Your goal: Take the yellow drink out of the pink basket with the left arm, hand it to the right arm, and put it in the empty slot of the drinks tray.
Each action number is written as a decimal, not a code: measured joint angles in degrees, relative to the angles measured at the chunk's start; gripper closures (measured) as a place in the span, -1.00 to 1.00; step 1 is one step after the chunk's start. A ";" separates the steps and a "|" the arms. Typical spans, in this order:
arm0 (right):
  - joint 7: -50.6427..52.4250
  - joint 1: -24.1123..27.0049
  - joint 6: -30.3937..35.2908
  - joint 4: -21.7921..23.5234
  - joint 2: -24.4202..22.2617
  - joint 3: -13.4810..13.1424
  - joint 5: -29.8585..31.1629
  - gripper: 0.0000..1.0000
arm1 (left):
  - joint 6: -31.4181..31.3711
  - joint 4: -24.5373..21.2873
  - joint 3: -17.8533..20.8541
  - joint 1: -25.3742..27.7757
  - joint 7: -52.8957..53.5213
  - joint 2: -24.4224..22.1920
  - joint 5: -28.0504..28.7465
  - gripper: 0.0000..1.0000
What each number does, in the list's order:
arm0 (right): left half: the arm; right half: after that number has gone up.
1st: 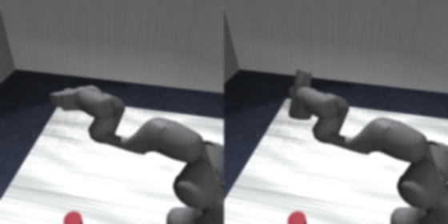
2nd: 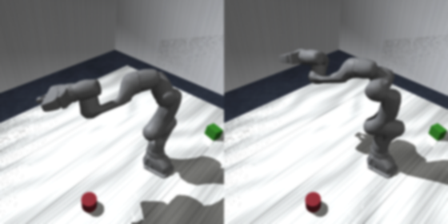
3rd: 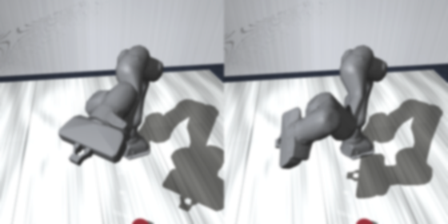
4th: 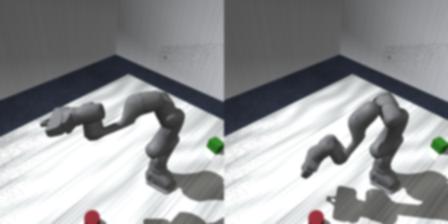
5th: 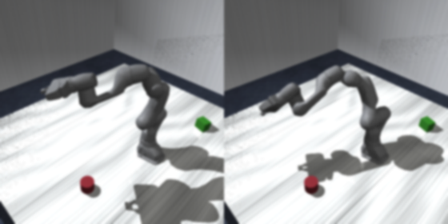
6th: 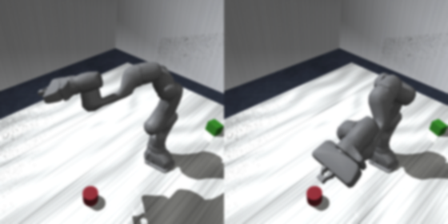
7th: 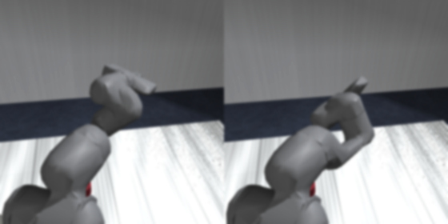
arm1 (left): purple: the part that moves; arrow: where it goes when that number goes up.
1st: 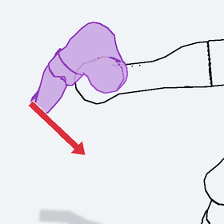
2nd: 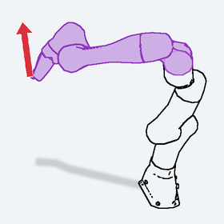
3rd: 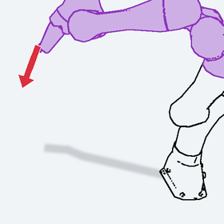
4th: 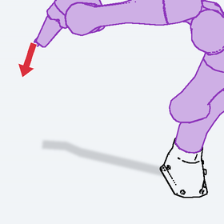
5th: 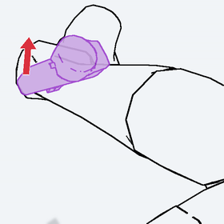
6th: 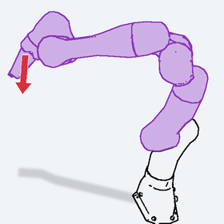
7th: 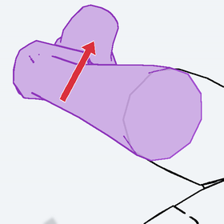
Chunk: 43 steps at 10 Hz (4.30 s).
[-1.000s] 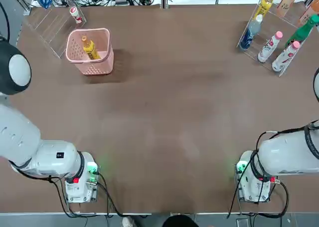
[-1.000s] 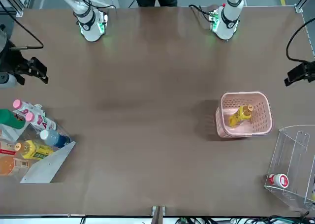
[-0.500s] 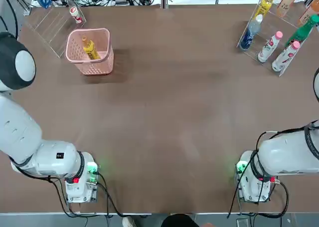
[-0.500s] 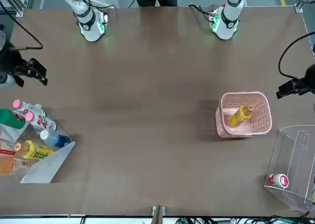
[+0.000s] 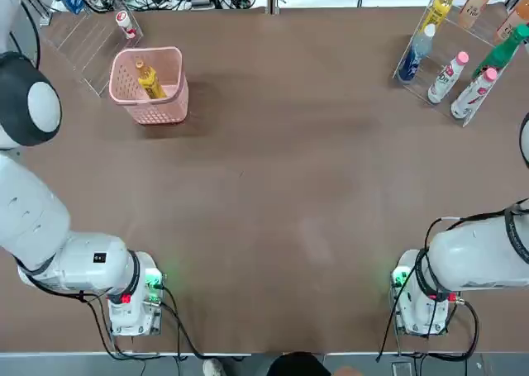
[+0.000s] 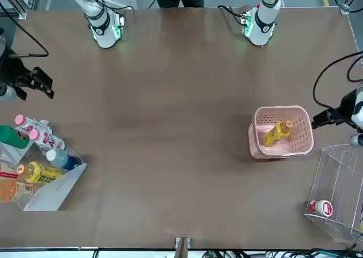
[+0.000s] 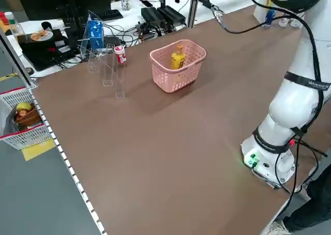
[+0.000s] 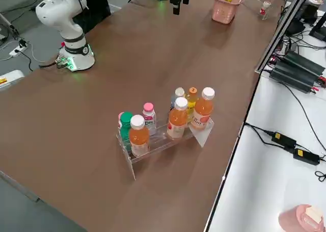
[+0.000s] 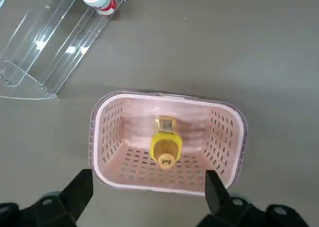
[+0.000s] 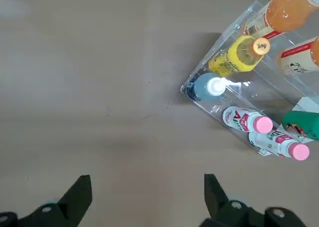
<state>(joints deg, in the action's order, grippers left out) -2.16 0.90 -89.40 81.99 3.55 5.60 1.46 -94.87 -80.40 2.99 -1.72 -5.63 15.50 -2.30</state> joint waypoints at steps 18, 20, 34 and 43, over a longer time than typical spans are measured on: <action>0.06 2.12 -0.04 -0.27 0.01 -0.07 -0.06 -0.99 | -28.19 -26.85 -4.67 -0.73 -11.26 -1.44 0.03 -0.96; 0.04 2.79 0.02 -0.28 0.01 -0.11 -0.03 -0.99 | -28.84 -28.82 -4.63 -0.53 -11.27 -2.25 0.03 -0.96; 0.18 3.57 0.26 -0.28 0.02 0.60 -0.15 -0.99 | -29.34 -33.95 -4.22 0.13 -11.29 -5.37 0.03 -0.64; 0.17 3.47 0.46 -0.31 0.01 0.44 -0.15 -0.99 | -29.65 -34.25 -3.42 0.17 -11.30 -5.61 0.03 -0.10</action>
<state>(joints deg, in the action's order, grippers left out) -1.99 4.37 -88.94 81.68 3.57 6.04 1.31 -124.52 -114.66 -0.43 -1.55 -16.93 9.89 -2.27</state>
